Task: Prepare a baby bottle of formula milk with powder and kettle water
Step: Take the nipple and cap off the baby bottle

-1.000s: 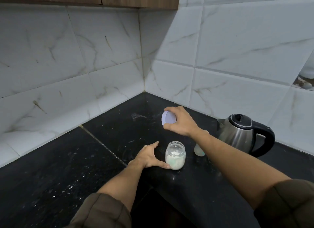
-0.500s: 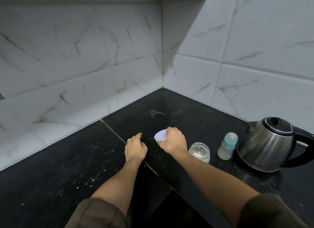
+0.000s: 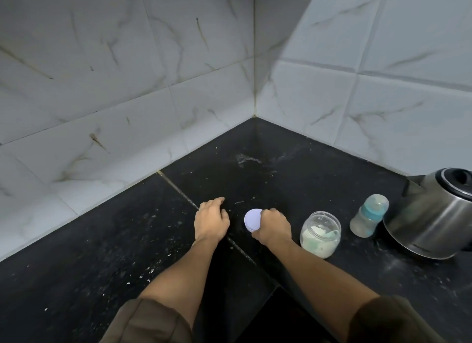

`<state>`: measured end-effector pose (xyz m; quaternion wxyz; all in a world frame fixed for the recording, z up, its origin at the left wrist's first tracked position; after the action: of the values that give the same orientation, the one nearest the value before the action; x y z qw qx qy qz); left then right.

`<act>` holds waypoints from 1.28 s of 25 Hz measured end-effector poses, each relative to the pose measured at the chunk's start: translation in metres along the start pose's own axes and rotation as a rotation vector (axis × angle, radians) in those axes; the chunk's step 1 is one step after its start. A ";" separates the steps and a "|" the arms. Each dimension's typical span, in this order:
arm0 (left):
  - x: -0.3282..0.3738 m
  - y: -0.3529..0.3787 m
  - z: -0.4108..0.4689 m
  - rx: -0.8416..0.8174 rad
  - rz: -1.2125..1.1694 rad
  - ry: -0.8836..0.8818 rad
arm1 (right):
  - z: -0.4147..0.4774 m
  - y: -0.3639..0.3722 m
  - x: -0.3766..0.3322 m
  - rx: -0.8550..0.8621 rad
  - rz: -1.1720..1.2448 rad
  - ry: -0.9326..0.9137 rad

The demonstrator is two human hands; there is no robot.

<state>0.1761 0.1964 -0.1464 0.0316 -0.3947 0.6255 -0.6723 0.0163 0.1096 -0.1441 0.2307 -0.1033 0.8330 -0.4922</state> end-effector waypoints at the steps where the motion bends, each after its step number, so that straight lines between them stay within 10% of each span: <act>1: 0.003 0.000 0.003 0.000 0.005 0.006 | 0.000 0.000 0.000 -0.012 -0.010 0.001; 12: 0.133 0.002 0.018 0.020 -0.029 0.276 | -0.025 -0.178 0.072 0.336 0.205 0.055; 32: 0.273 0.057 -0.016 -0.225 -0.041 0.496 | -0.055 -0.160 0.219 0.042 -0.083 0.149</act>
<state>-0.0465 0.0505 -0.0605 -0.1803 -0.2316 0.6768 -0.6752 -0.2099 -0.0141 -0.0450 0.1493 -0.0960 0.8322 -0.5252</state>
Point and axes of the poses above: each hand's wrist, its own z-axis towards the middle knuckle, its own y-axis out of the palm, x = y × z, the point moved 2 cm from there along z, towards the middle knuckle, and after that the axes turned 12 degrees about -x, right-handed, at the moved point
